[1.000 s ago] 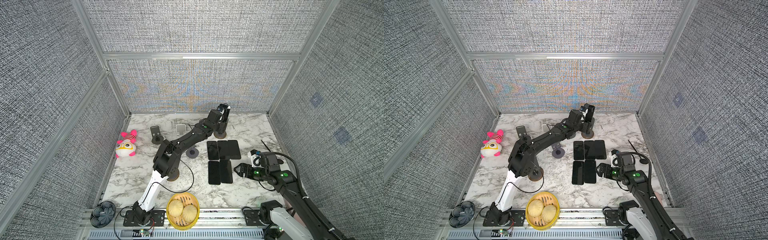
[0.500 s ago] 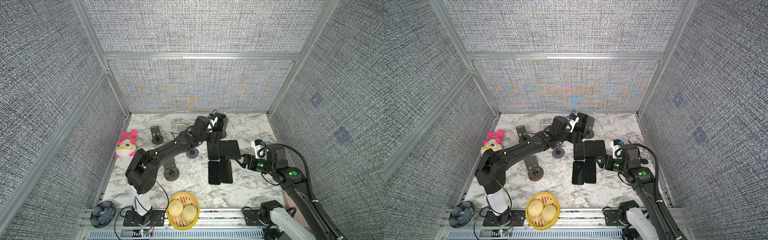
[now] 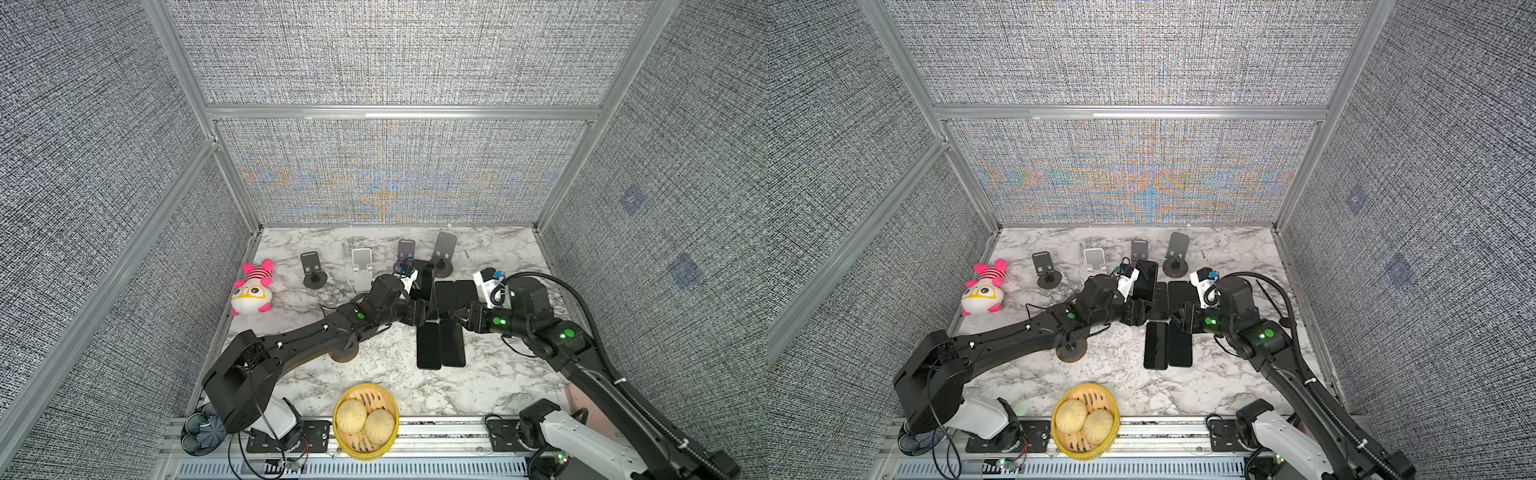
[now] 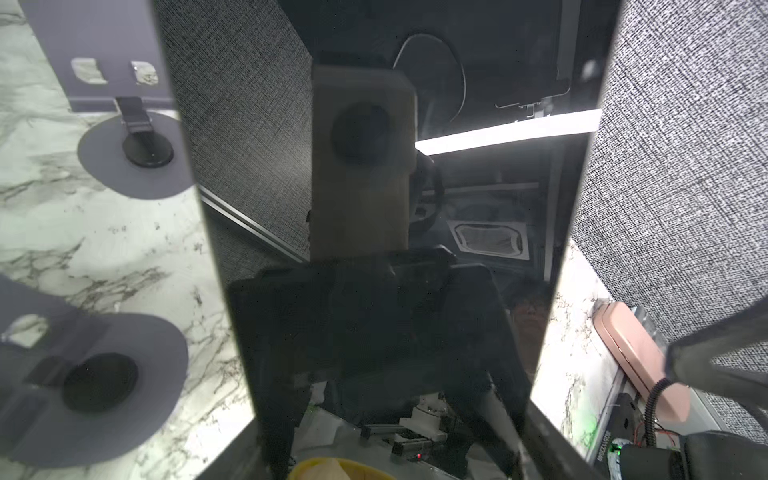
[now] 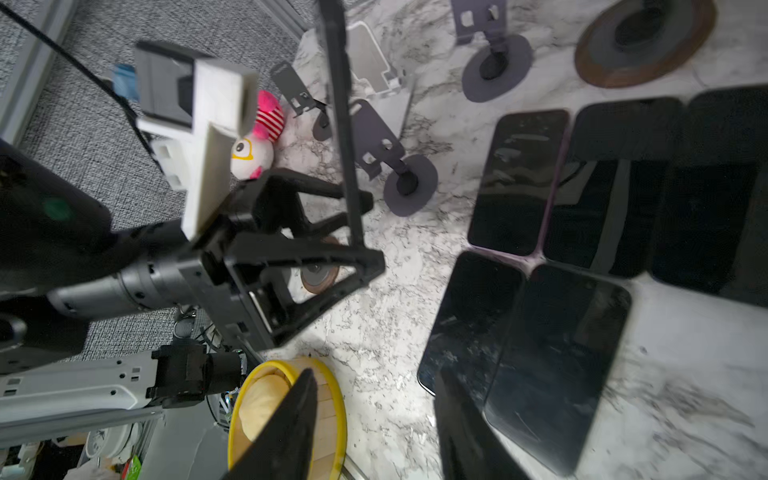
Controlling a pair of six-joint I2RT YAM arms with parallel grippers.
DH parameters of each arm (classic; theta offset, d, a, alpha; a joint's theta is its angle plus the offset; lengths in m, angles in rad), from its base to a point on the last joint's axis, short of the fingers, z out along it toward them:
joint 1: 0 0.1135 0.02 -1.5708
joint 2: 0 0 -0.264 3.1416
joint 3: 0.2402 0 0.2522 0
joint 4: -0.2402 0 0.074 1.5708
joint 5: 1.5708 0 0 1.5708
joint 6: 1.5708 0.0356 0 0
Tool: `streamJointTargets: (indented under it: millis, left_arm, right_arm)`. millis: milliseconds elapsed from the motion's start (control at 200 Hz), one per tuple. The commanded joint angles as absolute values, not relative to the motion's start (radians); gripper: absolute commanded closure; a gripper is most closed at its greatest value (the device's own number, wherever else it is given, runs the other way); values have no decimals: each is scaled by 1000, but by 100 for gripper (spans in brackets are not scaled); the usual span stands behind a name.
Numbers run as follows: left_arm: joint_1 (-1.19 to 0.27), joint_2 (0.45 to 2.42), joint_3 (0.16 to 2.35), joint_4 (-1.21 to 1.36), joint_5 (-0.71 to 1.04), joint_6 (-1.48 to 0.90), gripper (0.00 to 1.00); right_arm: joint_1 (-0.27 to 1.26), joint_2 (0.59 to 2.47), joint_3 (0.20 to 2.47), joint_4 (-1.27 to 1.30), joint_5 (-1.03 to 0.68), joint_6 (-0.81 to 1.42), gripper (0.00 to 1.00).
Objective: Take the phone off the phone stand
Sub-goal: 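Close the right gripper on the black phone held by the left gripper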
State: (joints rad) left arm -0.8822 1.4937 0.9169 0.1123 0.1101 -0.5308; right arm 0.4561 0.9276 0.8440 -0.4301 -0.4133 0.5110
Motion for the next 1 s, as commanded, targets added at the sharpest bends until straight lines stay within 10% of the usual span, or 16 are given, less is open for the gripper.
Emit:
streamJointTargets:
  millis: [0, 375, 995]
  left_arm:
    - [-893, 1470, 884, 250, 38, -588, 42]
    - [-936, 1469, 827, 336, 48, -667, 43]
    - [-964, 1494, 844, 345, 58, -696, 42]
  right_arm:
    - [471, 971, 868, -341, -383, 522, 70]
    - [502, 1100, 882, -223, -438, 549, 52]
    - [490, 1169, 882, -150, -454, 554, 78]
